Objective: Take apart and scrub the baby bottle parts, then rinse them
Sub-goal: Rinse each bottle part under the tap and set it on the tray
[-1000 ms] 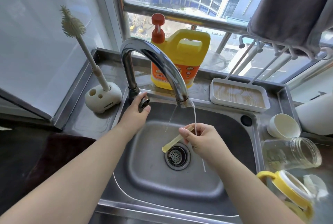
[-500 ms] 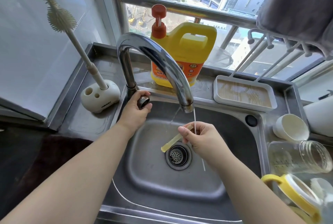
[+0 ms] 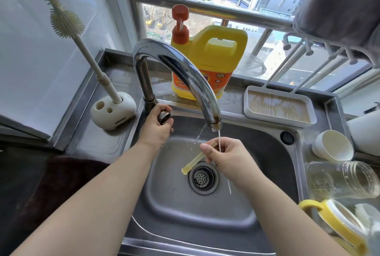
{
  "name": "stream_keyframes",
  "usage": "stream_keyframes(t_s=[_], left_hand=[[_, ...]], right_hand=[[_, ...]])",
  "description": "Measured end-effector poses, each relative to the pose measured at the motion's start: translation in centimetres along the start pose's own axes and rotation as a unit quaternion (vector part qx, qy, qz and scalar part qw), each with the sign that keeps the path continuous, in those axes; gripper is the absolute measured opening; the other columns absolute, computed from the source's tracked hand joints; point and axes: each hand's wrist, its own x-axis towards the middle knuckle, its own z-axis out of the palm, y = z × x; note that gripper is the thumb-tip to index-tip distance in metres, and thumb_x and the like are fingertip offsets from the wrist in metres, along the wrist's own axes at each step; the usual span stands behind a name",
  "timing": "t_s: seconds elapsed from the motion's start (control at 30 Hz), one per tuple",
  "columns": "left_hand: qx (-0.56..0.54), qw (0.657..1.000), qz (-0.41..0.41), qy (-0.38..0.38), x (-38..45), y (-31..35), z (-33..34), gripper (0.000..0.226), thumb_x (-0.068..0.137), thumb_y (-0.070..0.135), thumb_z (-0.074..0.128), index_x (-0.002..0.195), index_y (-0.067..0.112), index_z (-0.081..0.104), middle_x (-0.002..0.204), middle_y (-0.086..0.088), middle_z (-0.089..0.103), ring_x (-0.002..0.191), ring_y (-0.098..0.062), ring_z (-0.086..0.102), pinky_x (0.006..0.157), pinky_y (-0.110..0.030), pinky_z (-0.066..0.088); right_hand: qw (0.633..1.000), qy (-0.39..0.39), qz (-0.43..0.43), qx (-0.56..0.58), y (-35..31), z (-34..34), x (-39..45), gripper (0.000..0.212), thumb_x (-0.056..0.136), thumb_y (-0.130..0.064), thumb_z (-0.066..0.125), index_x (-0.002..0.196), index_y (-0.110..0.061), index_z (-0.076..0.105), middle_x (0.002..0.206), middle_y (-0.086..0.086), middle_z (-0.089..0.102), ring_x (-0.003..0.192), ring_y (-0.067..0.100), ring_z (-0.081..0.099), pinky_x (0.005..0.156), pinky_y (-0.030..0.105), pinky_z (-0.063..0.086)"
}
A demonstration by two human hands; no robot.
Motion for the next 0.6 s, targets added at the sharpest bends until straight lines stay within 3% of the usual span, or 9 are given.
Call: stream_keyframes(t_s=[0.13,0.27,0.37,0.43,0.53,0.6], left_hand=[[0.029,1.000,-0.003,0.002,-0.1,0.2,0.1,0.033,0.090,-0.001,0.052,0.086,0.032,0.051,0.088,0.005,0.051,0.058,-0.015,0.056,0.070,-0.033,0.051],[0.051,0.998,0.001,-0.031,-0.1,0.3,-0.3,0.026,0.092,0.002,0.052,0.095,0.028,0.051,0.088,0.002,0.048,0.060,-0.016,0.058,0.064,-0.020,0.048],[0.043,0.998,-0.004,-0.056,-0.1,0.8,-0.7,0.027,0.094,0.004,0.050,0.102,0.029,0.050,0.092,-0.001,0.045,0.066,-0.019,0.058,0.058,-0.010,0.046],[0.035,0.996,-0.025,-0.074,-0.4,1.0,-1.0,0.031,0.095,0.011,0.051,0.114,0.036,0.049,0.101,0.000,0.047,0.077,-0.020,0.059,0.068,-0.011,0.050],[0.125,0.990,-0.016,-0.066,-1.7,1.1,-1.7,0.052,0.093,0.019,0.056,0.136,0.041,0.037,0.124,0.006,0.049,0.103,-0.018,0.056,0.097,-0.031,0.044],[0.182,0.983,0.011,-0.021,-3.8,1.4,-2.0,0.050,0.090,0.016,0.058,0.135,0.029,0.040,0.126,0.001,0.051,0.104,-0.016,0.055,0.093,-0.030,0.041]], right_hand=[[1.000,-0.011,-0.006,-0.003,-0.3,0.2,0.0,0.017,0.084,-0.027,0.070,0.074,-0.013,0.067,0.057,-0.001,0.061,0.042,0.005,0.040,0.047,0.019,0.034],[1.000,-0.014,-0.019,-0.012,-0.8,0.1,0.0,0.026,0.084,-0.029,0.069,0.078,-0.005,0.067,0.059,0.001,0.060,0.046,0.009,0.039,0.047,0.020,0.034],[1.000,-0.009,-0.025,-0.016,-0.8,0.4,0.0,0.021,0.084,-0.028,0.069,0.077,-0.008,0.067,0.054,-0.005,0.060,0.054,0.013,0.044,0.053,0.025,0.038],[1.000,-0.009,-0.026,-0.005,-0.6,0.5,-0.3,0.019,0.084,-0.026,0.070,0.076,-0.009,0.066,0.053,-0.005,0.060,0.054,0.012,0.047,0.056,0.025,0.040],[1.000,-0.009,-0.025,-0.016,-0.5,0.3,-0.8,0.019,0.084,-0.025,0.070,0.071,-0.012,0.064,0.050,-0.007,0.058,0.046,0.004,0.044,0.051,0.016,0.038],[0.999,-0.004,-0.019,-0.028,-0.2,-0.1,-0.9,0.020,0.083,-0.027,0.070,0.073,-0.010,0.065,0.052,-0.007,0.059,0.044,0.002,0.043,0.050,0.016,0.037]])
